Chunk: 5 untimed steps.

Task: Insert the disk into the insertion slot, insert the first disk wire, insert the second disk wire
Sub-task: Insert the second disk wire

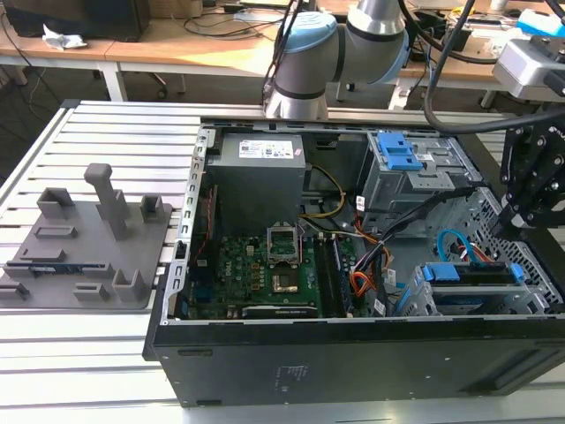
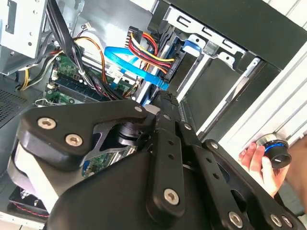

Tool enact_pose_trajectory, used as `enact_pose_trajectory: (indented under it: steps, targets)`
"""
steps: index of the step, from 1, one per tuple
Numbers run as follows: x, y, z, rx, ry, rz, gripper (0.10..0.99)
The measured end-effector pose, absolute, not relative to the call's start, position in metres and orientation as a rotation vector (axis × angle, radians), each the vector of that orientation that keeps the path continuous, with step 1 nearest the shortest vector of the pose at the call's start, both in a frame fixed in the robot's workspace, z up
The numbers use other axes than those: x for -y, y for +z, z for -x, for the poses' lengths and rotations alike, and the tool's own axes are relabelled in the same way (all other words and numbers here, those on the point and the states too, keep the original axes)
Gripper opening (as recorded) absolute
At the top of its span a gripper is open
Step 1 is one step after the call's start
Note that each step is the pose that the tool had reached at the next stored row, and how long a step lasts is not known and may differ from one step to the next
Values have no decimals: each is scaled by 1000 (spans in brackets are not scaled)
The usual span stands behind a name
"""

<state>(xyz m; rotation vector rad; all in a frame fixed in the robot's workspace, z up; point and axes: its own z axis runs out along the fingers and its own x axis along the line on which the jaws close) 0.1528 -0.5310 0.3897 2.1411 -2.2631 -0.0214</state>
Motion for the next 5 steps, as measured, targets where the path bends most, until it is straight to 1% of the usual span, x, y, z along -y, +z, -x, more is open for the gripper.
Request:
enact_pose_trajectory:
  steps: [5]
  targets:
    - [531,390,-153,2263,-21,-2141,106]
